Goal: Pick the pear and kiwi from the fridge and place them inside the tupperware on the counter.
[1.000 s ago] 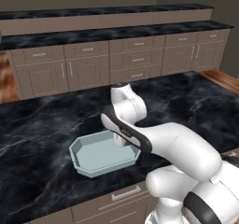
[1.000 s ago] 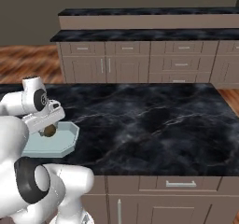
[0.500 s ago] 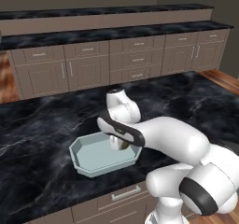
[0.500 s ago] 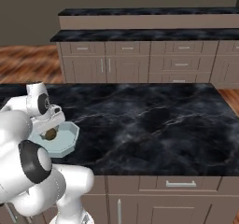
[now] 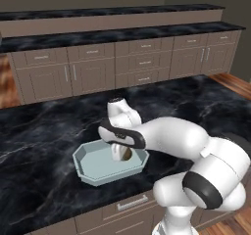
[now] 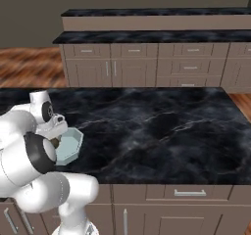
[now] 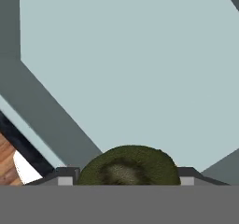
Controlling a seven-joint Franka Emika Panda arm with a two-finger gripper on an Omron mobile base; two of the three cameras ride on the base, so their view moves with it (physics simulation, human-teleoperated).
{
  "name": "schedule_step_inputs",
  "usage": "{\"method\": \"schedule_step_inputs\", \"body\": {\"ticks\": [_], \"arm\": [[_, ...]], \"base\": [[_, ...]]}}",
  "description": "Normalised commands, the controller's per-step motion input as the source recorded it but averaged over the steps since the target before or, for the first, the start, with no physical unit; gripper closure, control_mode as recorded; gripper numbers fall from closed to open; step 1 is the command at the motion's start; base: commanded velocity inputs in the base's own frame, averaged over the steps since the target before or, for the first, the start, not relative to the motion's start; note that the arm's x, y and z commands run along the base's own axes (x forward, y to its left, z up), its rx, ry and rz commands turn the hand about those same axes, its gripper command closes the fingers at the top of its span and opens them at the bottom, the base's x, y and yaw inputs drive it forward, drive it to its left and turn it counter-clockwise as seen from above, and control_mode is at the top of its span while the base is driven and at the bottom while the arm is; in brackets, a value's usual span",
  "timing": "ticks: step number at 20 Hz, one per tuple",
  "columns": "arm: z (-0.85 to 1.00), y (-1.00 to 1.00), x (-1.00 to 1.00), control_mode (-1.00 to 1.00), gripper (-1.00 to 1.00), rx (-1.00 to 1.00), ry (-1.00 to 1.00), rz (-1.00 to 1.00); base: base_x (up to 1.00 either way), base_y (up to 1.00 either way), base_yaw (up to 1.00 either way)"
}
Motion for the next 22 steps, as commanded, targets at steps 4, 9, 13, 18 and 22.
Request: {"method": "schedule_step_inputs", "body": {"ticks": [4, 9, 13, 18, 22], "arm": [[-0.27, 0.12, 0.04, -1.0, 1.0, 0.0, 0.0, 0.0], [-0.25, 0.1, 0.04, -1.0, 1.0, 0.0, 0.0, 0.0], [-0.26, 0.08, 0.04, -1.0, 1.0, 0.0, 0.0, 0.0], [-0.23, 0.07, 0.01, -1.0, -1.0, 0.0, 0.0, 0.0], [-0.07, 0.0, 0.0, -1.0, -1.0, 0.0, 0.0, 0.0]], "base": [[0.0, 0.0, 0.0], [0.0, 0.0, 0.0], [0.0, 0.0, 0.0], [0.0, 0.0, 0.0], [0.0, 0.0, 0.0]]}}
